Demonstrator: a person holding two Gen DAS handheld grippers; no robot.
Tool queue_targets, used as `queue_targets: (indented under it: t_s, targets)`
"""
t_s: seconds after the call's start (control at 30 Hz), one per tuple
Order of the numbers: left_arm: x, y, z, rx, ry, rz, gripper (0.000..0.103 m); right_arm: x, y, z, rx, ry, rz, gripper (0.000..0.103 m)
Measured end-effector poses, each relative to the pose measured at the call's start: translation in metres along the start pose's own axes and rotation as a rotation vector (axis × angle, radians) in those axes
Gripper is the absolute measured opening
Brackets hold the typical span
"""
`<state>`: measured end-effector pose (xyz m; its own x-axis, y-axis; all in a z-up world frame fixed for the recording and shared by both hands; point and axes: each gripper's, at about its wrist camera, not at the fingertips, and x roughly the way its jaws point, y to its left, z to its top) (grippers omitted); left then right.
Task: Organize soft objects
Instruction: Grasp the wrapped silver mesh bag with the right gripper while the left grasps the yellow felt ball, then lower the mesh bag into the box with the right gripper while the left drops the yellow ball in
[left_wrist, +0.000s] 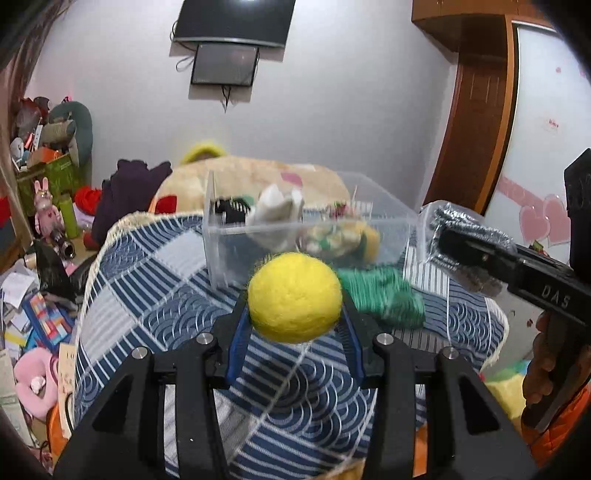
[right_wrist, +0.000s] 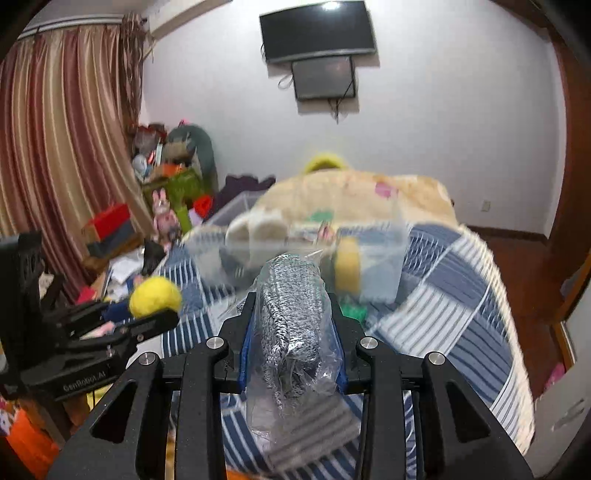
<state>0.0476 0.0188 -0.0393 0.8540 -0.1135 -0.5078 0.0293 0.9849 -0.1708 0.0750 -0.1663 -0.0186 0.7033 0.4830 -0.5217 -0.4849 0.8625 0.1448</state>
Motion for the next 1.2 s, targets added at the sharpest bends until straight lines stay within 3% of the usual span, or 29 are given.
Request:
queue_targets:
  t_s: [0.23,0.5,0.8,1.2]
  targets:
    - [0.005,0.008,0.031,0.025,-0.061,0.028,0.044,-0.002,-0.008,0.031,-0.001,-0.083,-0.049,0.03]
    - [0.027,0.028,0.055,0.007,-0.05,0.046,0.044,0.015,-0.011,0.06,-0.024,-0.109,-0.059,0.03]
    - [0.071,0.04,0.062,0.008,0.039,0.05,0.044,0.057,-0.006,0.07,-0.047,-0.028,-0.046,0.031]
    - [0.099,0.043,0.065,0.053,0.084,0.065,0.044,0.112,0.002,0.068,-0.076,0.122,-0.006,0.03]
